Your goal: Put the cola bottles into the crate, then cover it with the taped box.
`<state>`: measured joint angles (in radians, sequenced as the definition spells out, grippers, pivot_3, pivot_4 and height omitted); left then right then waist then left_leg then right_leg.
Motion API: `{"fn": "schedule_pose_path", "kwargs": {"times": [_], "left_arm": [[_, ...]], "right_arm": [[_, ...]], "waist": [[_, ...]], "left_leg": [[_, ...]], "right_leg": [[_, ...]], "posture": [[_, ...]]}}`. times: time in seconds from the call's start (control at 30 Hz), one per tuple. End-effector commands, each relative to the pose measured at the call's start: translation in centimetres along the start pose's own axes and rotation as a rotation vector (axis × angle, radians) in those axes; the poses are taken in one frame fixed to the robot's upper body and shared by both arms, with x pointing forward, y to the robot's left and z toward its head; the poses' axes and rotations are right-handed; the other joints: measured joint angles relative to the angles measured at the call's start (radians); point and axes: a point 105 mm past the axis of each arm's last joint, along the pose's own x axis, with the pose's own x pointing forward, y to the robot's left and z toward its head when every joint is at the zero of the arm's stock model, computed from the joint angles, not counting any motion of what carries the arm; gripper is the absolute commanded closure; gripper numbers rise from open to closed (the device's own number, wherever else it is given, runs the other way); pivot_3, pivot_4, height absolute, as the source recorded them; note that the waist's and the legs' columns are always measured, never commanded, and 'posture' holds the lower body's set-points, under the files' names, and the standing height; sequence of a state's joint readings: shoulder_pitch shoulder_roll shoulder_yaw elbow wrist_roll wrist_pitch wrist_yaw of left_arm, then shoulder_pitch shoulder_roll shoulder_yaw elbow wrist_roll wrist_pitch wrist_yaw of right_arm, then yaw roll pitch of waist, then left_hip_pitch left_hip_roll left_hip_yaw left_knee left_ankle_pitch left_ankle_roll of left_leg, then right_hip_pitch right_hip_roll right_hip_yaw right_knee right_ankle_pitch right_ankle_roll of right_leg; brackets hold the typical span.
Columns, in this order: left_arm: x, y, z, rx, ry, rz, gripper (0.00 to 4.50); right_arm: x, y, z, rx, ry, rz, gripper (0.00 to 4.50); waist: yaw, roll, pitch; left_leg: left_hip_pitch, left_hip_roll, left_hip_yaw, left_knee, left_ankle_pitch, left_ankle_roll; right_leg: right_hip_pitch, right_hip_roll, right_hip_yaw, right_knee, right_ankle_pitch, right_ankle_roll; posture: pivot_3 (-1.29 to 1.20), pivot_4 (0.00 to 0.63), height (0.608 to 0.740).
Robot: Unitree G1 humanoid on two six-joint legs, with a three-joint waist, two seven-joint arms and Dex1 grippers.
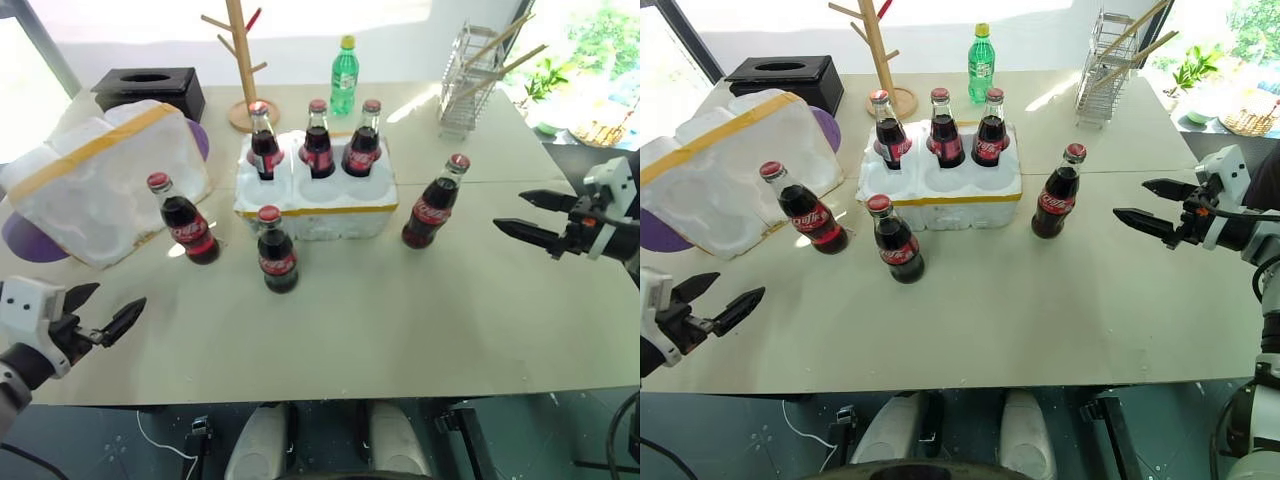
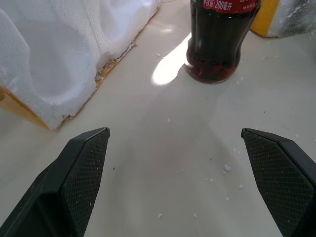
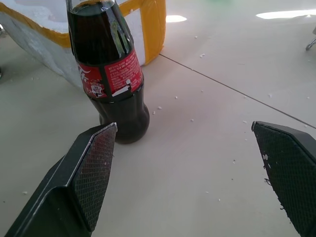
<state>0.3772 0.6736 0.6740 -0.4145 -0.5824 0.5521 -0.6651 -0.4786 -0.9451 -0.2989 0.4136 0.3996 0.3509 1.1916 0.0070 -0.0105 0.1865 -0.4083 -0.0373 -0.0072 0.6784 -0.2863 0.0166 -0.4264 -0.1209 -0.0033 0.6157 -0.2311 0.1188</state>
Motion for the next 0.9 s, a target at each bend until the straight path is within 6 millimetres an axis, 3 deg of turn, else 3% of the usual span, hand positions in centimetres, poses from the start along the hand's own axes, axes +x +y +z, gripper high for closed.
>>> {"fn": "schedule_pose_path", "kwargs": {"times": [0.03,0.5,0.7,0.8,0.9], "left_arm": [[0.1,-0.3,0.7,0.030,-0.025,-0.005,0.04],[0.7,1.0,1.8,-0.005,-0.080,0.053,0.04],[2.2,1.1,4.4,0.024,-0.168,0.032,0.04],[2.8,1.0,5.9,0.028,-0.206,0.000,0.04],[3.9,0.6,7.2,0.041,-0.236,-0.064,0.04]], "right_arm": [[-0.9,-0.4,1.6,-0.055,-0.044,-0.022,0.00],[-1.1,-0.5,1.3,-0.037,-0.037,-0.030,0.00],[-2.7,-0.5,2.8,-0.050,-0.028,-0.020,0.00],[-3.7,1.0,4.5,-0.079,-0.032,0.042,0.00],[-4.6,5.1,6.5,-0.102,-0.021,0.207,0.00]], "waist": [[0.000,0.000,0.000],[0.001,0.000,0.000],[0.005,0.000,0.000],[0.005,0.000,0.000],[0.005,0.001,0.000]], "left_leg": [[0.000,0.000,0.000,0.000,0.000,0.000],[0.000,0.000,0.000,0.000,0.000,0.000],[0.000,-0.001,0.000,0.000,0.000,0.000],[0.000,-0.001,0.000,0.000,0.000,0.000],[0.000,0.000,0.000,0.000,0.000,0.000]], "right_leg": [[0.000,0.000,0.000,0.000,0.000,0.000],[0.000,0.001,0.000,0.000,0.000,0.000],[0.000,0.002,0.000,0.001,0.000,0.001],[0.000,0.002,0.000,0.001,0.001,0.002],[0.000,0.002,0.000,0.001,0.002,0.004]], "posture": [[0.00,0.150,0.740],[0.00,0.150,0.740],[0.00,0.150,0.740],[0.00,0.150,0.740],[0.00,0.150,0.740]]}}
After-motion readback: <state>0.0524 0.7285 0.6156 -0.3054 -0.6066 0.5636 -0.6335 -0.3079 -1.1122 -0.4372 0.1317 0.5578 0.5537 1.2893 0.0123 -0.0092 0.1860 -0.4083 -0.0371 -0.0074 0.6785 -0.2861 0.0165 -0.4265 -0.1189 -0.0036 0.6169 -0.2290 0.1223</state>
